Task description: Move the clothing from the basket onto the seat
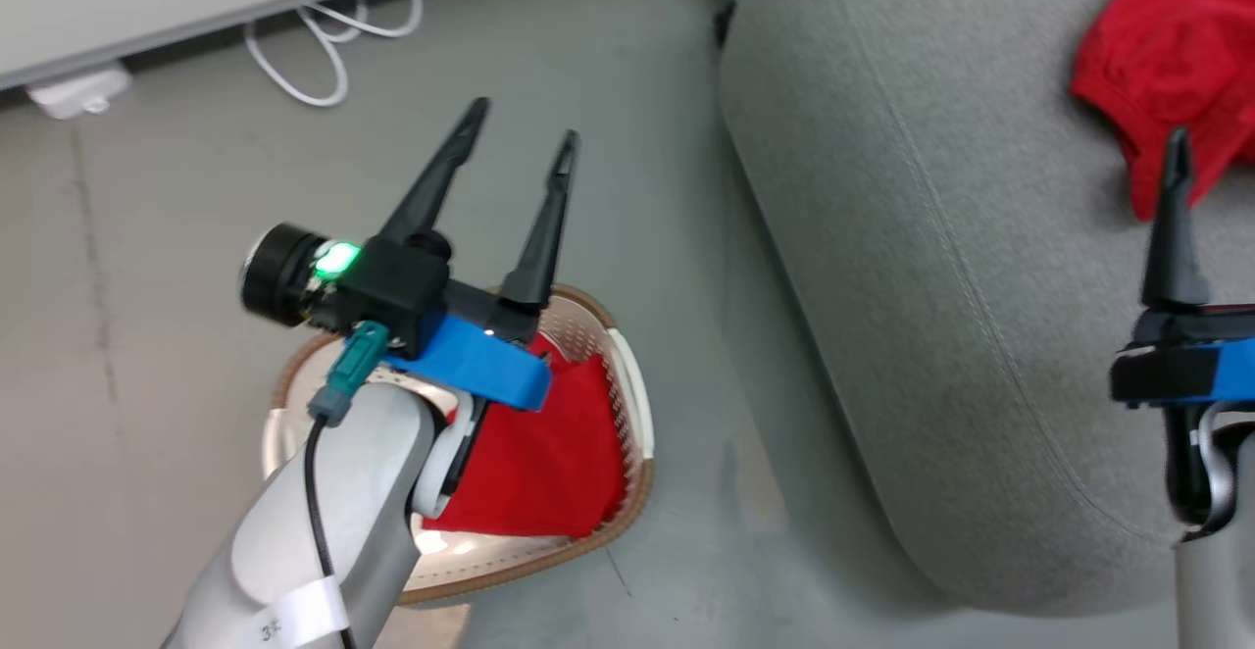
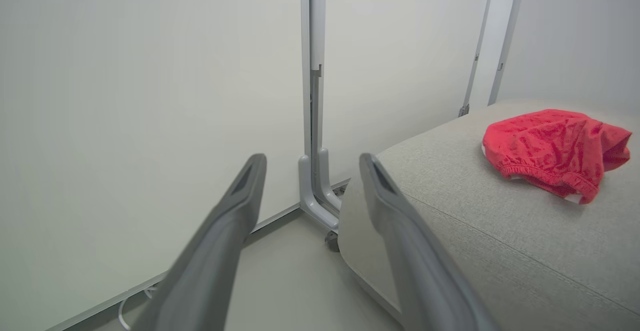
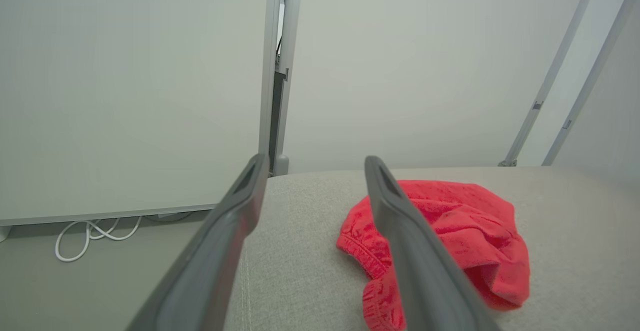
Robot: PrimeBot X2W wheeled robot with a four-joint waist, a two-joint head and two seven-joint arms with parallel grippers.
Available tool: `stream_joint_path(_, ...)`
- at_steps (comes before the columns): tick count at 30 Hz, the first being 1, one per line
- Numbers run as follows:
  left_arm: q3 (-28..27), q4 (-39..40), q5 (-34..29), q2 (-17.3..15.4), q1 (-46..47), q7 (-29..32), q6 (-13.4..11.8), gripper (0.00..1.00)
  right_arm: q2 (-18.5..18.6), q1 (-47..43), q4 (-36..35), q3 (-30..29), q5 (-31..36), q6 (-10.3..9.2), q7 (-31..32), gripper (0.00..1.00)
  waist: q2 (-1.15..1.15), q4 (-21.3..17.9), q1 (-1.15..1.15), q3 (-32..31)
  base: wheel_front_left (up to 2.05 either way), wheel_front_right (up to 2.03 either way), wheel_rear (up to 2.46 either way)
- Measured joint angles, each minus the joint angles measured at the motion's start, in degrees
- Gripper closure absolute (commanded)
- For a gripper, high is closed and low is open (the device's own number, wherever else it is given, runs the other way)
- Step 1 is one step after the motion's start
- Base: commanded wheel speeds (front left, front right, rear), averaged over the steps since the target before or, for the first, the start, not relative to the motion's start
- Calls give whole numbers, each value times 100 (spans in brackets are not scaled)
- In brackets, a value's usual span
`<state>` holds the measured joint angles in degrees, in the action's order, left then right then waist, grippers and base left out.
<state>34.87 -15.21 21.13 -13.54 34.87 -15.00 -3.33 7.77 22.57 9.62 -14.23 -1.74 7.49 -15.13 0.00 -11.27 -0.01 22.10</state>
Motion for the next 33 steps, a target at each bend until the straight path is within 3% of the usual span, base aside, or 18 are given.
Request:
stream_joint_path(4,-929,211,-278,190,-627,-5,-5,0,-10,-110,-210,563,-38,0,0,0,0,431,0,-395,0,0,0)
stream_joint_path(15,-2346,428,-798,620,-1636,-7,294,0,-92,-499,-343,1274,-147,0,0,0,0,1023,0,-1077,0,0,0)
stream_joint_path(25,-3005,505,-1125,915,-2455,-7,682,0,-299,-1250,-269,1374,-321,0,0,0,0,1246,0,-1650,0,0,0)
stream_joint_path(33,-3165,385,-1215,1028,-2769,-7,853,0,-410,-1705,-118,1209,-398,0,0,0,0,1354,0,-1872,0,0,0)
